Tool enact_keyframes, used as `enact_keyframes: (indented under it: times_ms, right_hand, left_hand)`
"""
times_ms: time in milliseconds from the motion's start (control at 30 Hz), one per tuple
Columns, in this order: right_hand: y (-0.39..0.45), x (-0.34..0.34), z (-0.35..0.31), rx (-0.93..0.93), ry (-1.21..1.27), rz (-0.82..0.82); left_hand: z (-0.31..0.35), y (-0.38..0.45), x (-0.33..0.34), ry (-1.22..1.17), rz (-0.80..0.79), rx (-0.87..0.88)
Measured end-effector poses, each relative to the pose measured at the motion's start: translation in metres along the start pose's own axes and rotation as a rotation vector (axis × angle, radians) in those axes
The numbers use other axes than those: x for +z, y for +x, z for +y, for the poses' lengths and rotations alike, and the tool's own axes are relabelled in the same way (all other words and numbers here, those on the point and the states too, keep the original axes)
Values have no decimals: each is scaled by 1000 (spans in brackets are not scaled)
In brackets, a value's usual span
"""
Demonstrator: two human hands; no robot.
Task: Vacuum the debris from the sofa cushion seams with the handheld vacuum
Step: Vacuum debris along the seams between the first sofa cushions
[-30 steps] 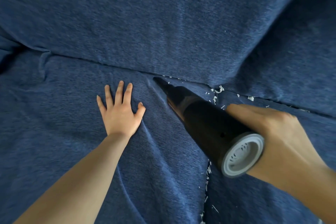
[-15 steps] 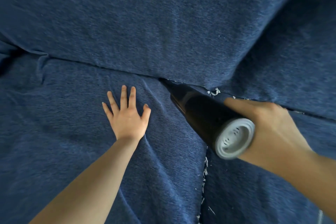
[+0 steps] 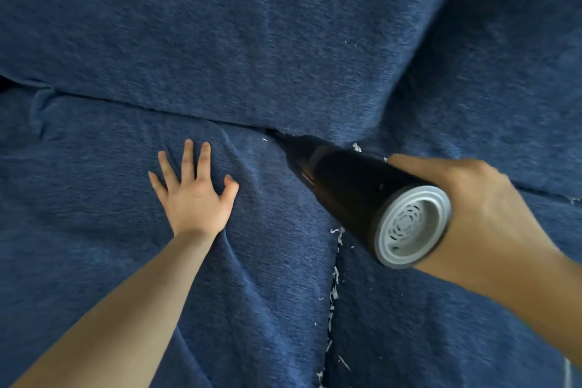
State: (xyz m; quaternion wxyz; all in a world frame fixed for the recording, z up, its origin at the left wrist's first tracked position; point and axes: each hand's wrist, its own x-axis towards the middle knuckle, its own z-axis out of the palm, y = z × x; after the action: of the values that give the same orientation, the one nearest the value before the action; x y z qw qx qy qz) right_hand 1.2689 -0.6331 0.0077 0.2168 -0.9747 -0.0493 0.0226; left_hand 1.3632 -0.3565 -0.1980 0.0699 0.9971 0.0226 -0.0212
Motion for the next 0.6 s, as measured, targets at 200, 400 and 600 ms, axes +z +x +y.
enact_keyframes:
  times_ms: [200,400,600]
  right_hand:
    - [-3,6,16,-16,29,-5]
    - [11,29,25,30,95,-10]
    - [-6,11,20,-14,117,25]
  left_hand:
    - [2,0,2,12,6,-13]
    - [2,2,1,-1,10,-19]
    - [2,1,-1,20,-6,-19]
